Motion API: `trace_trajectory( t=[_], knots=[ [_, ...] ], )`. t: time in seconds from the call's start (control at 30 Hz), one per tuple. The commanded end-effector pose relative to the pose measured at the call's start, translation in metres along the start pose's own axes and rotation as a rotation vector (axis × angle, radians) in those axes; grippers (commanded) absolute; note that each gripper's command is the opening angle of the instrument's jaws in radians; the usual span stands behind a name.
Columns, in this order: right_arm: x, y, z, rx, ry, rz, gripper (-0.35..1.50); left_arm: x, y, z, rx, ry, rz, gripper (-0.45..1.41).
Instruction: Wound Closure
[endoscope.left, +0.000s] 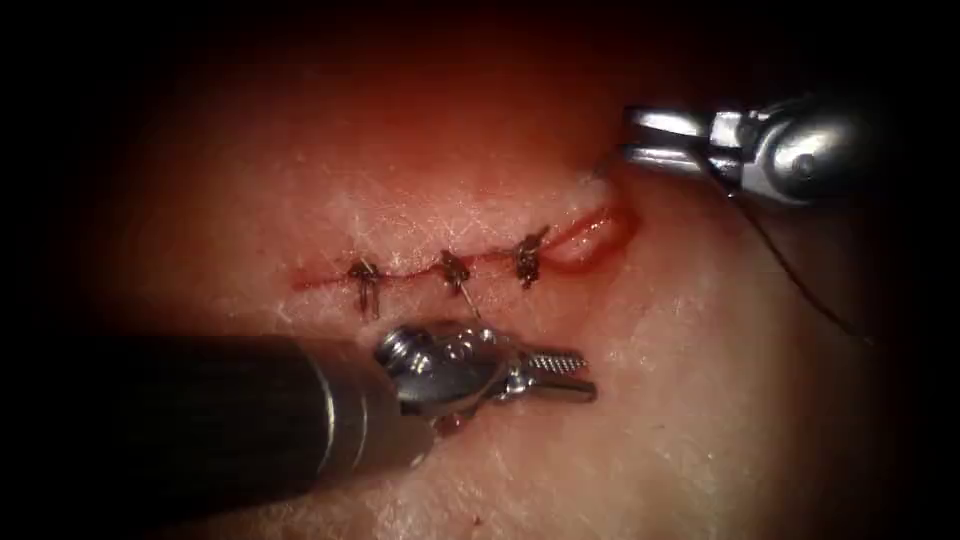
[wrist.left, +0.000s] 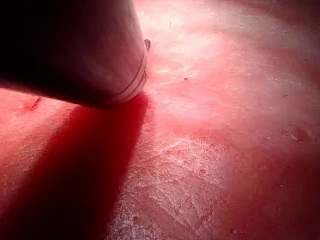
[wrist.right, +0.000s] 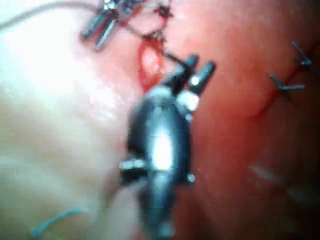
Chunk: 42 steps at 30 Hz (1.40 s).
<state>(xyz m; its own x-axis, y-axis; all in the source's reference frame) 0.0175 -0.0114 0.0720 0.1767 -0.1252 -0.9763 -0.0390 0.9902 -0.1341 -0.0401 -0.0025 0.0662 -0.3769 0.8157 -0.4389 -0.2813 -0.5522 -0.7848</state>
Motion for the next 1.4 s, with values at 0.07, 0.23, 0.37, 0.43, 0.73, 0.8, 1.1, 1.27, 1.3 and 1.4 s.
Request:
trace_trajectory(
  t=[0.07, 0.23, 0.37, 0.43, 0.73, 0.8, 1.1, 1.27, 1.3, 1.4],
  knots=[
    [-0.0009, 0.0007, 0.0006, 0.009, 0.012, 0.115, -0.35, -0.0003, -0.0001, 0.0008, -0.002, -0.001, 0.0, 0.16],
    [-0.0019, 0.0013, 0.001, 0.055, 0.001, 0.24, -0.35, -0.0003, -0.0001, 0.0008, -0.002, -0.001, 0.0, 0.16],
    [-0.0023, 0.0009, 0.0014, 0.067, -0.007, 0.311, -0.35, -0.0003, -0.0001, 0.0009, -0.002, -0.001, 0.006, 0.16],
    [-0.0025, 0.0011, 0.0013, 0.069, -0.01, 0.341, -0.35, -0.0004, -0.0001, 0.0009, -0.002, -0.001, 0.006, 0.16],
    [-0.0018, 0.0024, 0.0006, 0.003, -0.029, 0.108, -0.35, -0.0004, -0.0001, 0.0009, -0.005, -0.002, 0.007, 0.14],
    [-0.0012, 0.0026, 0.0003, -0.011, -0.029, 0.074, -0.35, -0.0004, -0.0001, 0.0009, -0.005, -0.002, 0.007, 0.14],
    [-0.0009, 0.0024, 0.0007, -0.007, -0.016, 0.063, -0.35, -0.0004, -0.0001, 0.0009, -0.006, -0.002, 0.007, 0.14],
    [-0.001, 0.0019, 0.0016, 0.048, -0.015, 0.111, -0.35, -0.0004, -0.0001, 0.001, -0.006, -0.002, 0.007, 0.14],
    [-0.0011, 0.0018, 0.0017, 0.054, -0.015, 0.134, -0.35, -0.0004, -0.0001, 0.001, -0.006, -0.002, 0.007, 0.14],
    [-0.0013, 0.0019, 0.0019, 0.061, -0.02, 0.18, -0.35, -0.0004, -0.0001, 0.0011, -0.005, -0.002, 0.008, 0.14]
  ],
)
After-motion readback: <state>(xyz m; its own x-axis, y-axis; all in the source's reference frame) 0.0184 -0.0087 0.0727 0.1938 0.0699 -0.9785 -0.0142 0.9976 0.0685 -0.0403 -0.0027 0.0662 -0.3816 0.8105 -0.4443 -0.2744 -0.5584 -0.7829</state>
